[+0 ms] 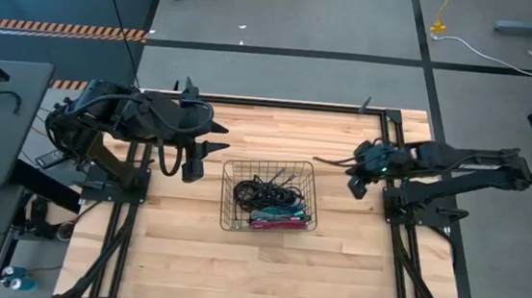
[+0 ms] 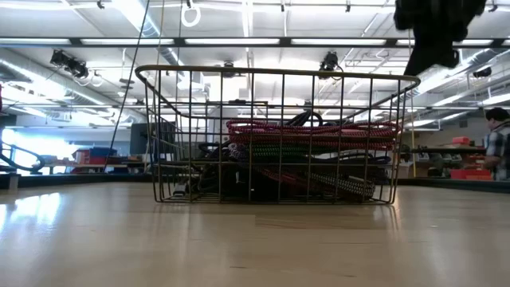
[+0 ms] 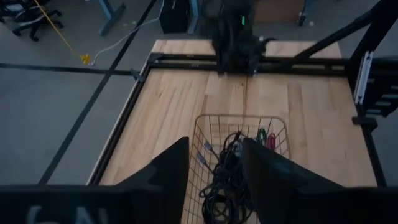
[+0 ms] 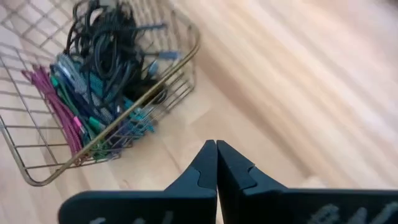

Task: Pick and place USB-C Cables
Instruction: Adjust the wire basket

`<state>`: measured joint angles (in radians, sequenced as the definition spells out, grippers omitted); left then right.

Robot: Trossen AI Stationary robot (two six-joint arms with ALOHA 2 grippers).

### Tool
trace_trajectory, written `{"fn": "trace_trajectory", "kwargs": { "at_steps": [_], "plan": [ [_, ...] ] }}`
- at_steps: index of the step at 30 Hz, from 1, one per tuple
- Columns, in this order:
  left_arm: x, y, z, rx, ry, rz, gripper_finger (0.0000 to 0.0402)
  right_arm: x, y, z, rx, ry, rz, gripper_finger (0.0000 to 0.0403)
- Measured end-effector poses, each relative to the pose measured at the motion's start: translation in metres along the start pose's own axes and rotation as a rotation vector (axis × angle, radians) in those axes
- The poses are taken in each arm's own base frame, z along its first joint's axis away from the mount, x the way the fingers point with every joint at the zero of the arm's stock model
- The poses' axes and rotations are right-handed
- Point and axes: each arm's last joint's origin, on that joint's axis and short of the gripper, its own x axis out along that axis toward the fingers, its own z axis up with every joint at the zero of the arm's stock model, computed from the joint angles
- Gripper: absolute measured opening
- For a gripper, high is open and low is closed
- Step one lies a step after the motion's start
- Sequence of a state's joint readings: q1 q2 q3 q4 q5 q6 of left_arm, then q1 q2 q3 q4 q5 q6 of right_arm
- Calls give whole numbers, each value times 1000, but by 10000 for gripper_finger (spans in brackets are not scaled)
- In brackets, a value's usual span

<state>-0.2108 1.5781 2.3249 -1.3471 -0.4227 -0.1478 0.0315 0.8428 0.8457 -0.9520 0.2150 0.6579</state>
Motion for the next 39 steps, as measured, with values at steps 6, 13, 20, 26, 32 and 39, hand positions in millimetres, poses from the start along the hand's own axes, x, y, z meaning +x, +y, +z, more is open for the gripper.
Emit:
{"fn": "trace_trajectory", "kwargs": {
  "at_steps": [6,13,20,26,32,39],
  "plan": [
    [1,0,-5,-31,54,9,78,-45,-1,19,-27,-144,-2,0],
    [-1,-2,-7,-5,65,-1,6,-51,13,39,-111,-284,103,0],
    [2,-1,-14,17,134,43,3,-15,36,70,-216,-283,249,0],
    [13,-2,-24,-67,205,170,2,24,42,95,-289,-263,383,0],
    [41,-14,-59,-100,372,217,1,17,30,100,-287,-291,382,0],
    [73,-18,-125,-181,599,348,1,-32,18,93,-288,-455,422,0]
  ]
}}
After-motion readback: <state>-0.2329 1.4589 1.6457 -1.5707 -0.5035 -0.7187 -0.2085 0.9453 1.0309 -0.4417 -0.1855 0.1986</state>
